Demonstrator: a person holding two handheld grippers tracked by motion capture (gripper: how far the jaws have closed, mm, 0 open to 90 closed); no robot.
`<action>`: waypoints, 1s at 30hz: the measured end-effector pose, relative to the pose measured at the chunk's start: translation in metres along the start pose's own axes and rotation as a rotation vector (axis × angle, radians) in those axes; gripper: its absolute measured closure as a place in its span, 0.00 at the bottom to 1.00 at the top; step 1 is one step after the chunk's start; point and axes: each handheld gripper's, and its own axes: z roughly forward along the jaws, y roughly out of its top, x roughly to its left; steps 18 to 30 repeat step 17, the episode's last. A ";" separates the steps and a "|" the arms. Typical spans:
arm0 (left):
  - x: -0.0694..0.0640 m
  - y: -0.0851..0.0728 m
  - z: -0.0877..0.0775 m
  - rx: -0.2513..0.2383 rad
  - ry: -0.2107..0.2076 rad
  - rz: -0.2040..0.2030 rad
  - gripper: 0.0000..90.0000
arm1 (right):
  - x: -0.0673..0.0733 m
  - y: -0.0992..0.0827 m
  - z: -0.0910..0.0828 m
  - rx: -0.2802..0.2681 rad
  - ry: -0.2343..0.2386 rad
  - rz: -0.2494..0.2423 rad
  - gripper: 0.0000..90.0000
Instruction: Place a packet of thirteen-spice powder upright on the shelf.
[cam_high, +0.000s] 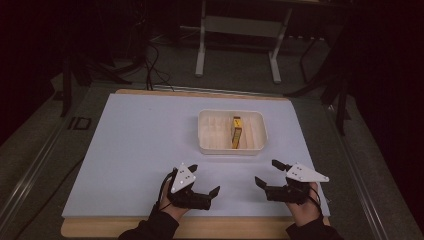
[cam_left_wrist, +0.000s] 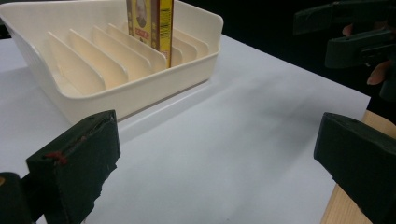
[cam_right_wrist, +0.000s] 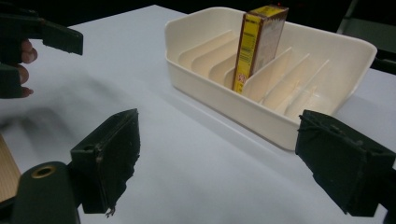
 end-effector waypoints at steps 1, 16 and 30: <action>0.000 0.000 0.000 0.001 0.001 0.001 0.01 | -0.001 -0.001 0.000 0.000 0.003 0.000 0.15; 0.001 -0.001 0.001 0.004 -0.006 -0.002 0.01 | -0.010 -0.009 0.002 0.052 0.011 -0.047 0.15; 0.001 -0.001 0.001 0.005 -0.005 0.000 0.01 | -0.009 -0.009 0.002 0.051 0.012 -0.048 0.15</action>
